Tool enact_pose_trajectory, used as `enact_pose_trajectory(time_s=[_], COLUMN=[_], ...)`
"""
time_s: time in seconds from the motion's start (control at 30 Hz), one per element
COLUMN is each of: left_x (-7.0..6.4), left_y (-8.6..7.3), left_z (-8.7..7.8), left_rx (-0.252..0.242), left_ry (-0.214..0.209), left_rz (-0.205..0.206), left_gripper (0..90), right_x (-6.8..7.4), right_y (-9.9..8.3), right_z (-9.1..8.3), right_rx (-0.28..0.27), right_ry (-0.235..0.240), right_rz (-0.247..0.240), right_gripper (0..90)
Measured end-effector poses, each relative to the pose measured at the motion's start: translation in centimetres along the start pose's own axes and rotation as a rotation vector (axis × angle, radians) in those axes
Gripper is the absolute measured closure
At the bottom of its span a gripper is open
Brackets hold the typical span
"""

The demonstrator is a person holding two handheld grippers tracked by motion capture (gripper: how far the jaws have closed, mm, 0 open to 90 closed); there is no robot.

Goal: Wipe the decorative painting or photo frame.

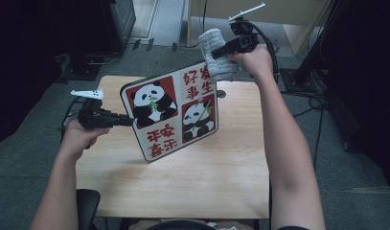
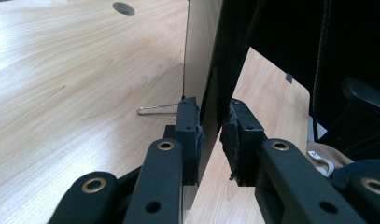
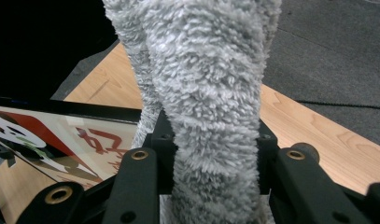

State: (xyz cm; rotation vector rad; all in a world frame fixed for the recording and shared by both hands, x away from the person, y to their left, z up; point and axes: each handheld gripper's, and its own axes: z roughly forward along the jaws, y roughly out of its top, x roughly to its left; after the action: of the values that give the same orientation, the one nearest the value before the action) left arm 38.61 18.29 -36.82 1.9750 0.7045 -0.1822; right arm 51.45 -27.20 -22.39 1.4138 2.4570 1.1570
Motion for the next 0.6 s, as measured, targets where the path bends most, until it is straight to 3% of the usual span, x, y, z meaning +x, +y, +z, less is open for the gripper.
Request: enact_pose_trajectory(time_s=[0.6], left_x=[0.1], left_y=[0.0], left_z=[-0.1], left_rx=[-0.003], left_ry=[0.013], left_rz=[-0.003], left_gripper=[76.9], right_x=[-2.0], right_y=[-1.8], right_z=[-0.1], right_rx=[0.04], right_ry=[-0.048], right_rz=[0.019], right_gripper=[65.6])
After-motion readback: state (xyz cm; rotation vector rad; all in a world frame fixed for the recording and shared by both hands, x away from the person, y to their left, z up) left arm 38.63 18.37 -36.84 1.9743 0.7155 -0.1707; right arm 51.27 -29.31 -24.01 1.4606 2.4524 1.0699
